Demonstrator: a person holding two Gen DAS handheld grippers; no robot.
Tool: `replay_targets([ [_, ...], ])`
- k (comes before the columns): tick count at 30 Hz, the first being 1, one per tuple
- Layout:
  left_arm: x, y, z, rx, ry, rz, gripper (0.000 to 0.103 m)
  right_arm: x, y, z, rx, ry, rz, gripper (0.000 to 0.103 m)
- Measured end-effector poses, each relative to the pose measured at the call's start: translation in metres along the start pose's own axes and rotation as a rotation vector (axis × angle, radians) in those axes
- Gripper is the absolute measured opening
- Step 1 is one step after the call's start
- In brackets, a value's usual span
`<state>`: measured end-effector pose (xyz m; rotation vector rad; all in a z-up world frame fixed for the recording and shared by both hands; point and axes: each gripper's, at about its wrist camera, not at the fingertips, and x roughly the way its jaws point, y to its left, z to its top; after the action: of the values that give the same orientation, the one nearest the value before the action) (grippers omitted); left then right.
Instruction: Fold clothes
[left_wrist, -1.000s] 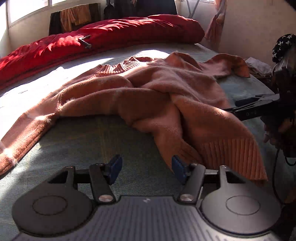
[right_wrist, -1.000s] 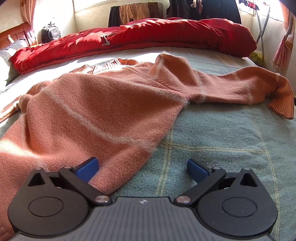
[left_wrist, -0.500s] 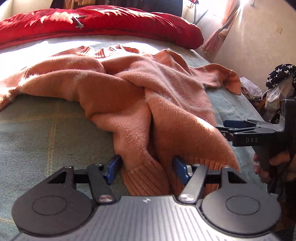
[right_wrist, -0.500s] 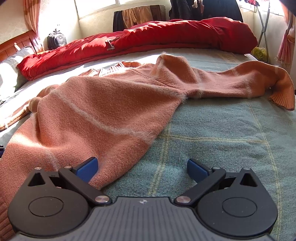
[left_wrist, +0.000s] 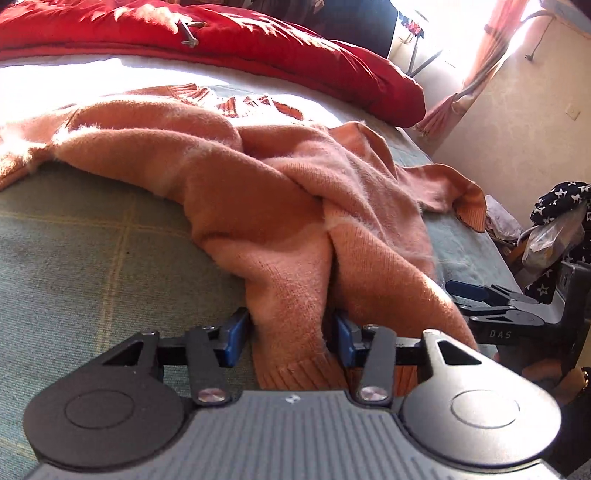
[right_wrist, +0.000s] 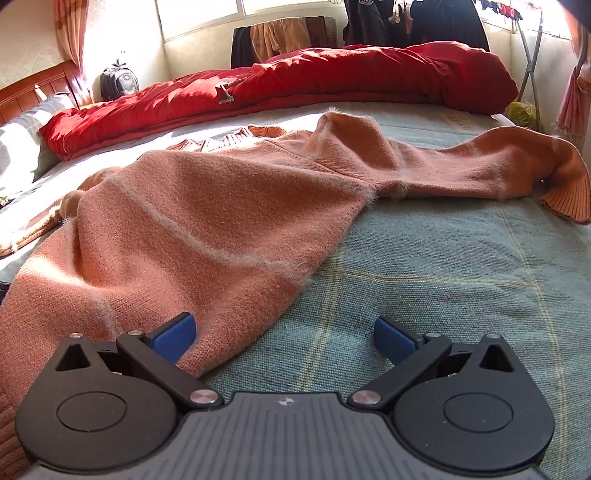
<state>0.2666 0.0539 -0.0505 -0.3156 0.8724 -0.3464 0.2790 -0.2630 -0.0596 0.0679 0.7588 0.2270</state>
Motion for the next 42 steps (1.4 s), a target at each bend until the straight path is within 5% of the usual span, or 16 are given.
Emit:
replay_targets([
  [1, 0.005, 0.001, 0.002, -0.014, -0.002, 0.003, 0.044, 0.000, 0.001, 0.000, -0.002, 0.000, -0.004, 0.103],
  [3, 0.012, 0.002, 0.005, -0.037, 0.006, 0.042, 0.023, 0.000, 0.001, 0.000, -0.003, 0.000, -0.005, 0.103],
  [10, -0.016, -0.009, 0.001, -0.001, -0.031, 0.090, 0.011, 0.000, -0.001, 0.002, -0.007, 0.008, 0.003, 0.103],
  [17, -0.076, -0.010, -0.002, -0.008, -0.105, 0.144, 0.010, 0.000, -0.003, 0.005, -0.018, 0.027, 0.012, 0.103],
  [25, -0.146, 0.010, -0.015, -0.051, -0.159, 0.321, 0.010, 0.003, -0.002, 0.012, -0.035, 0.065, 0.018, 0.103],
  [28, -0.156, 0.033, -0.026, -0.123, -0.150, 0.394, 0.011, 0.003, -0.001, 0.014, -0.048, 0.076, 0.013, 0.103],
  [33, -0.143, 0.059, -0.037, -0.194, -0.102, 0.412, 0.013, -0.002, 0.001, 0.014, -0.036, 0.082, -0.001, 0.103],
  [42, -0.164, 0.028, -0.032, 0.025, -0.108, 0.470, 0.035, -0.027, 0.000, 0.008, -0.061, 0.071, 0.001, 0.103],
])
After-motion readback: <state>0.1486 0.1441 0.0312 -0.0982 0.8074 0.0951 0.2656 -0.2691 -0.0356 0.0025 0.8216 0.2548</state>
